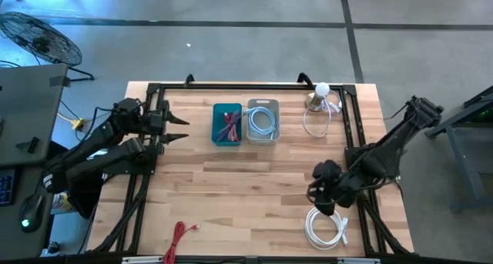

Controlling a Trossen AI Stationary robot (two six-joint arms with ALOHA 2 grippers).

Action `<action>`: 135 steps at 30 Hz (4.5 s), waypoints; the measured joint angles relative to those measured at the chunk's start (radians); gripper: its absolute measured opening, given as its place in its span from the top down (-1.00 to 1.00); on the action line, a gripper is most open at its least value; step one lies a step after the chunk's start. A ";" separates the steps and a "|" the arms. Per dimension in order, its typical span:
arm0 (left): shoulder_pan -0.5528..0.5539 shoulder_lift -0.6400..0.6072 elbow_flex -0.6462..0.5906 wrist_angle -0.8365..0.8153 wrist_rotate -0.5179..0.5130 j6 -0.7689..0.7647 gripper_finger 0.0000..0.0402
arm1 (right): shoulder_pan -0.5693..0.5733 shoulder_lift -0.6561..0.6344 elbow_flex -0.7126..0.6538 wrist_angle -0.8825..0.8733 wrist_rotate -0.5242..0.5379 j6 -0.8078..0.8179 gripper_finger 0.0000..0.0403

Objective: Pick & Place USB Port
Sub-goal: Put the white HDMI into the white bin

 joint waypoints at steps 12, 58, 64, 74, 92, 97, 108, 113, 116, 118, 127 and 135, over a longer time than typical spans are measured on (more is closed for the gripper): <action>0.000 0.000 -0.003 0.022 -0.003 -0.015 0.08 | 0.058 0.000 -0.210 0.306 -0.189 0.258 0.28; 0.000 0.000 -0.151 0.146 0.021 -0.049 0.08 | 0.157 0.272 -0.216 0.481 -0.318 0.654 0.44; 0.000 0.000 -0.151 0.143 0.022 -0.049 0.08 | 0.156 0.304 -0.216 0.532 -0.314 0.659 0.44; 0.000 0.000 -0.151 0.139 0.019 -0.047 0.08 | 0.149 0.331 -0.216 0.579 -0.306 0.655 0.44; 0.000 0.000 -0.151 0.108 0.018 -0.041 0.08 | 0.143 0.335 -0.216 0.603 -0.205 0.557 0.44; 0.000 0.000 -0.151 0.091 0.018 -0.041 0.08 | 0.143 0.335 -0.216 0.603 -0.184 0.557 0.44; 0.000 0.000 -0.151 0.091 0.018 -0.041 0.08 | 0.114 0.472 -0.217 0.695 -0.280 0.533 0.45; 0.000 0.000 -0.151 0.091 0.018 -0.041 0.08 | 0.088 0.525 -0.216 0.758 -0.328 0.467 0.84; 0.000 0.000 -0.151 0.090 0.018 -0.041 0.08 | 0.083 0.531 -0.216 0.775 -0.306 0.427 0.92; 0.000 0.000 -0.151 0.086 0.019 -0.041 0.08 | 0.083 0.531 -0.216 0.773 -0.286 0.419 0.94; 0.000 0.000 -0.151 0.079 0.019 -0.041 0.08 | 0.051 0.531 -0.153 0.759 -0.136 0.208 0.99; 0.000 0.000 -0.151 0.078 0.020 -0.041 0.08 | -0.011 0.488 -0.030 0.622 -0.055 -0.054 1.00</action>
